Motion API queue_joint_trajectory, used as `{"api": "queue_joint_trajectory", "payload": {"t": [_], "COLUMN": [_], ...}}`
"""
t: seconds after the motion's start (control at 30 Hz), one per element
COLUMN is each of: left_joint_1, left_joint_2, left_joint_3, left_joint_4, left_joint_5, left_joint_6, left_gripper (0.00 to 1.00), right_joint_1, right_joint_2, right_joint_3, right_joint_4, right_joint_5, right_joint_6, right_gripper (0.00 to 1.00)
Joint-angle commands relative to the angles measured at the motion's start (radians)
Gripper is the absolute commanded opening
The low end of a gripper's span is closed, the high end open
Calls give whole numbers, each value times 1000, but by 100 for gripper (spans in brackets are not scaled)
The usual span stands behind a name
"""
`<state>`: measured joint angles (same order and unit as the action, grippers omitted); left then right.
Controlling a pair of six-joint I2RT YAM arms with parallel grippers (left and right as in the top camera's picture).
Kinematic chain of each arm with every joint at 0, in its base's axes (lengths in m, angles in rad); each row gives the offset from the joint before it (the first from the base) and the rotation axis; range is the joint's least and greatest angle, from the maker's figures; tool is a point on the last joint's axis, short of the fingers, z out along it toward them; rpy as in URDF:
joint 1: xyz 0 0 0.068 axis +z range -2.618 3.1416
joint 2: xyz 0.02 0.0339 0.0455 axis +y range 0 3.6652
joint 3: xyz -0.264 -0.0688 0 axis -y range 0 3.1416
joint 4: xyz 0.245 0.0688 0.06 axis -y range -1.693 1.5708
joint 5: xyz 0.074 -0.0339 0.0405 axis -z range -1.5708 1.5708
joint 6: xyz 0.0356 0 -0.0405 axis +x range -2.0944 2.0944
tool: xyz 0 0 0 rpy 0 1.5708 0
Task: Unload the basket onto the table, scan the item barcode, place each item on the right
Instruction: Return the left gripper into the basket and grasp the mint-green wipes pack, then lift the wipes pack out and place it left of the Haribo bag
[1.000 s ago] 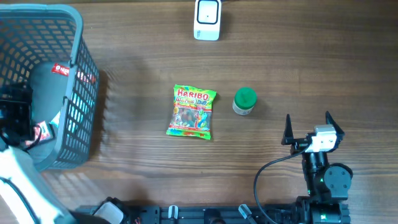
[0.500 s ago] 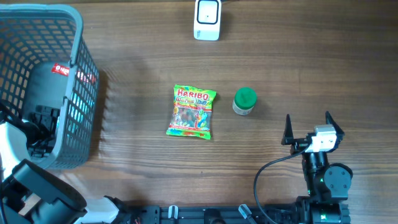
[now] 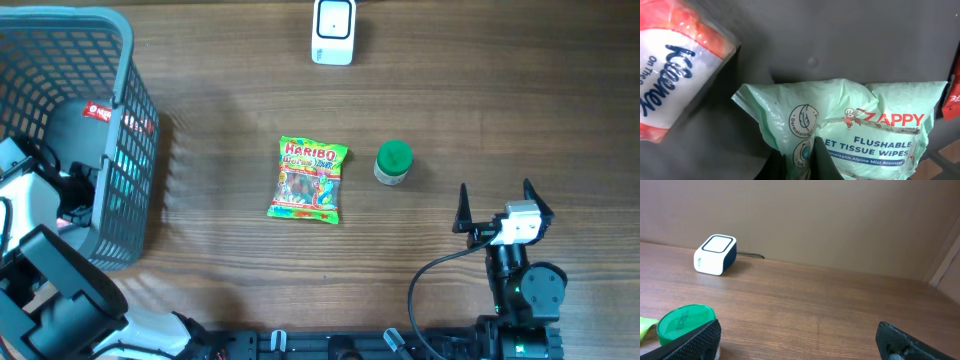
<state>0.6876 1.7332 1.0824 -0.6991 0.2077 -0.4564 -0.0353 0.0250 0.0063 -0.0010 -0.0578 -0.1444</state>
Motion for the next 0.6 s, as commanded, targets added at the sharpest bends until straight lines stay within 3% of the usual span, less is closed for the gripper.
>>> {"api": "queue_joint_trajectory", "payload": {"t": [0.0,0.1,0.2,0.27,0.37,0.57], "left_joint_1": [20,24,23,23,2,-248], "left_joint_2": [-38,-243,-451,-581,-755,-803], "left_joint_3": [30,259,435,461,460,425], "left_joint_4": [-71,-246,-314,-315,-362,-534], "left_joint_5": [-48,-48,-41,-19,180,219], "left_joint_6": [8,7,0,-19,-26,-138], "left_gripper": [4,4,4,4,4,4], "right_joint_1": [6,6,6,6,6,6], "right_joint_2": [-5,-5,-5,-5,-5,-5], "right_joint_3": [-1,-1,-1,-1,-1,-1], "right_joint_4": [2,2,2,2,2,2], "right_joint_5": [13,13,13,13,13,13], "right_joint_6": [-13,-13,-13,-13,-13,-13], "right_gripper": [100,100,100,100,100,100]}}
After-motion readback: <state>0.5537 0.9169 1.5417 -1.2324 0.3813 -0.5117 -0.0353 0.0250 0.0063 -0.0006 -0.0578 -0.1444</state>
